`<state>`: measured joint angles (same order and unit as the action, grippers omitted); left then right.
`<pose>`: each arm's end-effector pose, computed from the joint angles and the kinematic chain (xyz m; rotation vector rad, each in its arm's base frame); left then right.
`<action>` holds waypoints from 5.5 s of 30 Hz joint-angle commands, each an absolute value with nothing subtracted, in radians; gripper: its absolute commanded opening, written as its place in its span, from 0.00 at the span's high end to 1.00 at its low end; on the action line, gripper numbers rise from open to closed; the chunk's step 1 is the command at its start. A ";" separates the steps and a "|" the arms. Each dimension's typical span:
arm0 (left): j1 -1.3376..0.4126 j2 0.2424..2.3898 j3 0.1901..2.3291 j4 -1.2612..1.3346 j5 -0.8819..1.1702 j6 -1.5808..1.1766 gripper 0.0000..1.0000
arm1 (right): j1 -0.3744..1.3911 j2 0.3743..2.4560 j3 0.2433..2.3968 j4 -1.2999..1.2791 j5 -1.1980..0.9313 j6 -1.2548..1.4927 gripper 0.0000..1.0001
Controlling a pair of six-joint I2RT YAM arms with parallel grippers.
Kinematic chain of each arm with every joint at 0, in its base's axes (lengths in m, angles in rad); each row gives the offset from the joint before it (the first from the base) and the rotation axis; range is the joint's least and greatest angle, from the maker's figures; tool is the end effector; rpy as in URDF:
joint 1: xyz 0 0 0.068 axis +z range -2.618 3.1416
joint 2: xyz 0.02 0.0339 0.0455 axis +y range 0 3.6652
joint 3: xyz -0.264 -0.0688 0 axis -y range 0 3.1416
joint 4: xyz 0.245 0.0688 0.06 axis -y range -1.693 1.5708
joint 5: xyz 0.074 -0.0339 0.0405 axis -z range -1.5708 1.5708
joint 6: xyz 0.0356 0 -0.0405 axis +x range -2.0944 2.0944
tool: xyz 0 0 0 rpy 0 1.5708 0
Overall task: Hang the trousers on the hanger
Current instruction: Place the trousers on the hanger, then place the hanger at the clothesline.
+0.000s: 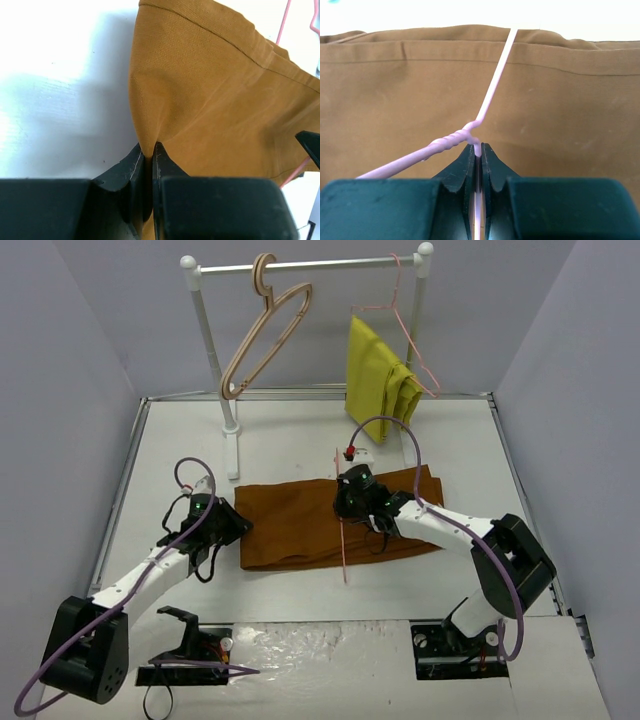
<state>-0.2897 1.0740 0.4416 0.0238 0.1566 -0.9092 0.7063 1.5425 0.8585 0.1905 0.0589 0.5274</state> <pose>0.2062 -0.0673 0.1868 -0.6109 2.2176 -0.8258 0.2576 0.2170 0.2172 -0.1535 2.1328 0.6877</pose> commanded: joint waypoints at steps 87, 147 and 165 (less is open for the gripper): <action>-0.847 1.229 1.275 -0.175 -0.034 -0.828 0.98 | 0.815 1.563 1.852 -0.351 0.250 0.571 1.00; -0.769 0.901 1.195 0.126 0.025 -0.500 0.98 | 0.604 1.482 1.216 0.236 -0.229 0.314 0.81; -0.767 0.844 1.143 0.173 0.017 -0.483 0.98 | 0.532 1.444 1.201 0.216 -0.267 0.370 0.46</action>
<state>-0.7719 0.9123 1.0691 -0.1146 0.0216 -0.5049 0.5537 1.4761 1.2190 0.2207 -0.2783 0.3737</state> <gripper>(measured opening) 0.043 0.545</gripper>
